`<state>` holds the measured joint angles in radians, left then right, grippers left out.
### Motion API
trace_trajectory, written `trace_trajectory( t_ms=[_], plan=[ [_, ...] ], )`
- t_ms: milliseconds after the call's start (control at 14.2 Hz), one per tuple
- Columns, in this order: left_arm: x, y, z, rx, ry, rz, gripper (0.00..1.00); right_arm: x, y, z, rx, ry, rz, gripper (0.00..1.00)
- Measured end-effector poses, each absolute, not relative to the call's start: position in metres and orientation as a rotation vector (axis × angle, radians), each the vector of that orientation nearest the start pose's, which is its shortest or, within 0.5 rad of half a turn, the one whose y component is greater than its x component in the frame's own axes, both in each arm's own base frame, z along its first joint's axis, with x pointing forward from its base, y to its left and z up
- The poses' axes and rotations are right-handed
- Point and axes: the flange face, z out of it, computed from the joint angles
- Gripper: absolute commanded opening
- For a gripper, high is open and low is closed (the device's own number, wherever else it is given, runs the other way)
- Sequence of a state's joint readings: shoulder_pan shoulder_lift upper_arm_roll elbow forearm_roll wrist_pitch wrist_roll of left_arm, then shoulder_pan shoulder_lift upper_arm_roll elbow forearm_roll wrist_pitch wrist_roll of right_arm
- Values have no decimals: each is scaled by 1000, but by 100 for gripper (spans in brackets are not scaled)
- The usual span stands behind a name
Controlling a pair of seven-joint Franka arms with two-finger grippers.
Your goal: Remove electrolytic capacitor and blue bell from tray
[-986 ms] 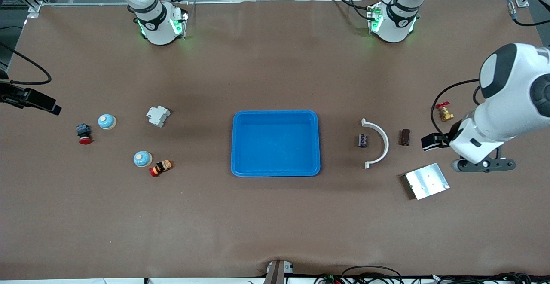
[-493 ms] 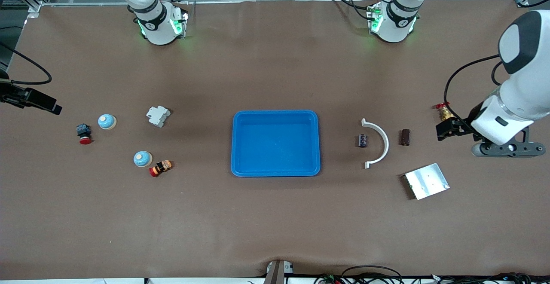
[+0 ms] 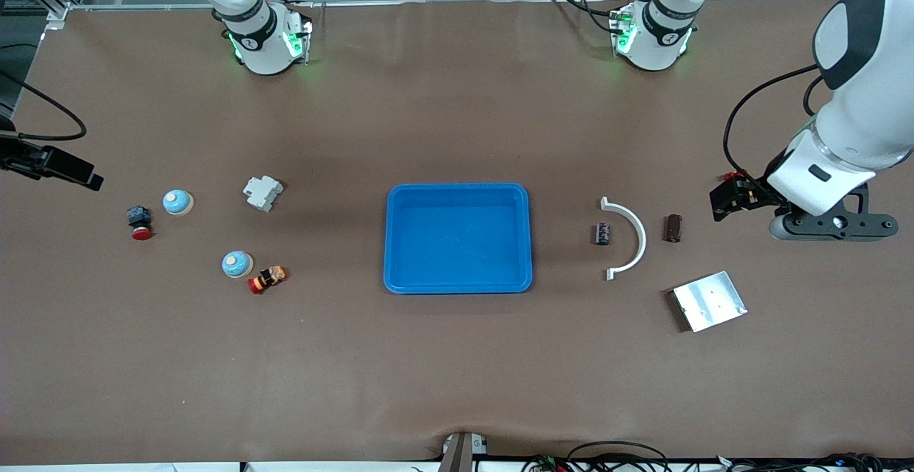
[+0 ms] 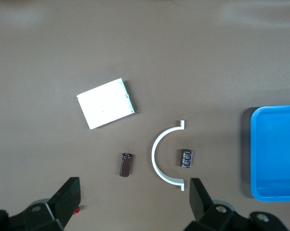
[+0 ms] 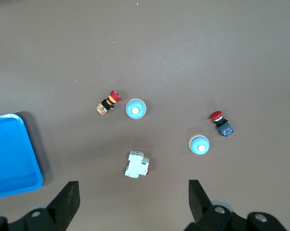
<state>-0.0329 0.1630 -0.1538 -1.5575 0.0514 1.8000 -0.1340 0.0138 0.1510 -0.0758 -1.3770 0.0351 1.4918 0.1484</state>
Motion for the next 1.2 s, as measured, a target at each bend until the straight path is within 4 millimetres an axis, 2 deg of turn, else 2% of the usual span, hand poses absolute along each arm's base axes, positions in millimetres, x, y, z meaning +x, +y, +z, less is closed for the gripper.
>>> trace_trajectory(
  t_ms=[282,775,1197],
  plan=[
    [609,-121,557,-3125,128,-131,100,592,-29,622,-3102,323,57,100],
    [608,-125,563,-3131,136,-149,100,592,-29,622,-3102,323,57,100],
    [601,-154,564,-3145,132,-149,100,592,-29,622,-3102,323,57,100]
  ],
)
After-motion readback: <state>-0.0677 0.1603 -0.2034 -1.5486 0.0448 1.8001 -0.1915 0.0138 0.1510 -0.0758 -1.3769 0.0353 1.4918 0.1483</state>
